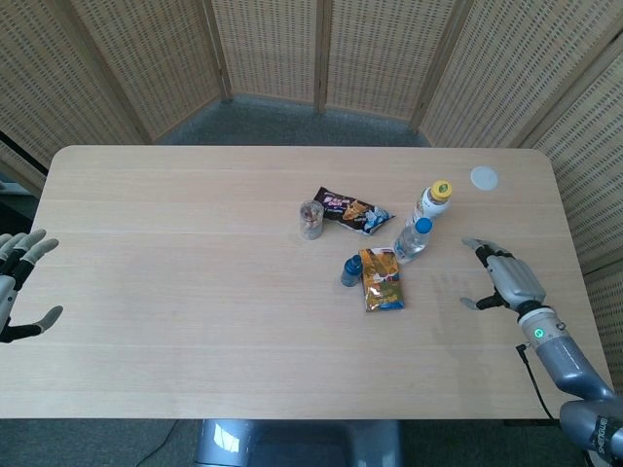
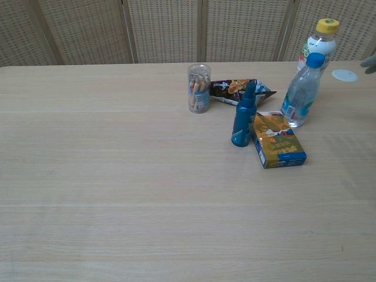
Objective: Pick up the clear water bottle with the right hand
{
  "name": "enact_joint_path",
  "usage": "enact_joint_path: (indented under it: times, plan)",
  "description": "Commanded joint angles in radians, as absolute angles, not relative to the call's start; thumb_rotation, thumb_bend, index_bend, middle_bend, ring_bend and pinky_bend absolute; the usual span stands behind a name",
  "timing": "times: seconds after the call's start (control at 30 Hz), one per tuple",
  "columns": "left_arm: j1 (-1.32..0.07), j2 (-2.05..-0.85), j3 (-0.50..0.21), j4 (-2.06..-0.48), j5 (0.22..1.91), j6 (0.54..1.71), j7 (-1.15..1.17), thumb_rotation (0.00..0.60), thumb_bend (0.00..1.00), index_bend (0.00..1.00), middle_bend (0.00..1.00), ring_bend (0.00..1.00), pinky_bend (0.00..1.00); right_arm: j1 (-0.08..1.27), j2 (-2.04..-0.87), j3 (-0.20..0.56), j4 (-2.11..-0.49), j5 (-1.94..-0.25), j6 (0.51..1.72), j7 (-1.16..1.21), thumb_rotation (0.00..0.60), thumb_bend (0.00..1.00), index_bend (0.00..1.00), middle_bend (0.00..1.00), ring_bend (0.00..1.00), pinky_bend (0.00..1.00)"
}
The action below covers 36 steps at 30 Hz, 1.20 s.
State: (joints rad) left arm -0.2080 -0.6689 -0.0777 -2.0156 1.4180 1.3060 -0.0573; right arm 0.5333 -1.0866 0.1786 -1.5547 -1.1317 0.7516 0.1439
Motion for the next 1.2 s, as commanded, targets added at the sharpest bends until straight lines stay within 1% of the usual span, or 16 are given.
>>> enact_joint_path:
  times: [0.03, 0.43, 0.73, 1.03, 1.2]
  plan:
    - [-0.212, -0.67, -0.08, -2.016, 1.414, 1.301, -0.053, 0.6, 0.32, 0.13, 0.05, 0.0, 0.0, 0.558, -1.102, 0.183, -1.534, -1.113, 0.709, 0.163, 0.6, 0.22, 0.0, 0.0, 0.0, 0.0]
    - [-0.225, -0.673, -0.088, -2.018, 1.395, 1.287, -0.037, 0.6, 0.32, 0.13, 0.05, 0.0, 0.0, 0.639, -1.198, 0.197, -1.404, -1.092, 0.582, 0.238, 0.599, 0.23, 0.0, 0.0, 0.0, 0.0]
    - [-0.224, -0.669, -0.089, -2.021, 1.383, 1.291, -0.028, 0.6, 0.32, 0.13, 0.05, 0.0, 0.0, 0.691, -1.277, 0.21, -1.305, -1.112, 0.518, 0.293, 0.599, 0.23, 0.0, 0.0, 0.0, 0.0]
    - [-0.214, -0.668, -0.086, -2.015, 1.377, 1.3, -0.031, 0.6, 0.32, 0.13, 0.05, 0.0, 0.0, 0.712, -1.317, 0.206, -1.254, -1.138, 0.482, 0.333, 0.599, 0.23, 0.0, 0.0, 0.0, 0.0]
    - [-0.214, -0.669, -0.086, -2.013, 1.38, 1.301, -0.032, 0.6, 0.32, 0.13, 0.05, 0.0, 0.0, 0.709, -1.331, 0.206, -1.24, -1.151, 0.491, 0.355, 0.599, 0.23, 0.0, 0.0, 0.0, 0.0]
